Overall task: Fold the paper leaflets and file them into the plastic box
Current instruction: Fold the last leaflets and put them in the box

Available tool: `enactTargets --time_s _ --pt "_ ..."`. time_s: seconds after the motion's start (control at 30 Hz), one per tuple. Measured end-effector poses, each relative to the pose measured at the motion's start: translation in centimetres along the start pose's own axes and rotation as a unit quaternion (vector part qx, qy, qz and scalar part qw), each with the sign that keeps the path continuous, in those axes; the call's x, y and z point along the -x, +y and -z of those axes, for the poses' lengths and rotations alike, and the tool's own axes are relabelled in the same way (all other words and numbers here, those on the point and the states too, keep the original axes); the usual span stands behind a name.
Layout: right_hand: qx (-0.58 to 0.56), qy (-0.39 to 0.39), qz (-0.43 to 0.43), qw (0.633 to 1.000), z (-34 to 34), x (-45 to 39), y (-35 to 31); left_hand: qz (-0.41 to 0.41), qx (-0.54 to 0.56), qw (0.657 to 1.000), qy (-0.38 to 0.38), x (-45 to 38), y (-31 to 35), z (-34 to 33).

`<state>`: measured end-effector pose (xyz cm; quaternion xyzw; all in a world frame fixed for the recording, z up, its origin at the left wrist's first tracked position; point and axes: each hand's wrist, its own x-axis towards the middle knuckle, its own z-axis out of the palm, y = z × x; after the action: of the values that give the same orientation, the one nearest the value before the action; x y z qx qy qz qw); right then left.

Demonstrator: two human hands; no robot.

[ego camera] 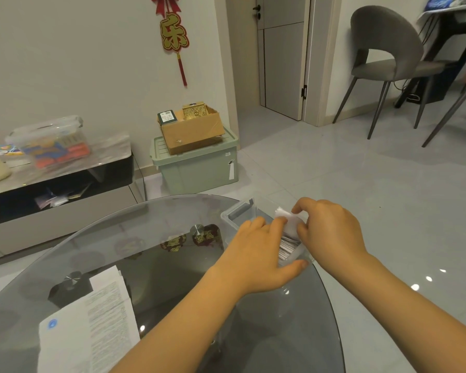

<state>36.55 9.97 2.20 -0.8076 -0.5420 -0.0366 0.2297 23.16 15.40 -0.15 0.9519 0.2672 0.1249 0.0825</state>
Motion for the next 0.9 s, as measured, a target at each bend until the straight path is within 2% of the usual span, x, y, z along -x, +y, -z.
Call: enactTargets --time_s 0.1,0.2,0.27,0.47,0.9 --pt "0.025 -0.012 0.004 1.0 0.4 0.1 -0.4 0.012 0.016 1.0 -0.002 0.0 0.1 0.2" --pt "0.101 -0.029 0.009 0.994 0.7 0.2 -0.6 0.007 -0.013 1.0 -0.009 -0.1 0.1 0.0" --pt "0.11 -0.044 0.014 0.993 0.7 0.1 -0.5 0.002 -0.04 0.999 -0.015 -0.2 0.1 -0.1" --pt "-0.073 -0.08 -0.042 0.993 0.8 -0.3 0.8 0.016 -0.074 0.996 -0.05 -0.7 0.1 0.1" --pt "-0.181 -0.105 0.022 0.978 -0.7 0.4 -0.8 0.06 -0.116 0.982 -0.135 1.6 -1.9 2.6"
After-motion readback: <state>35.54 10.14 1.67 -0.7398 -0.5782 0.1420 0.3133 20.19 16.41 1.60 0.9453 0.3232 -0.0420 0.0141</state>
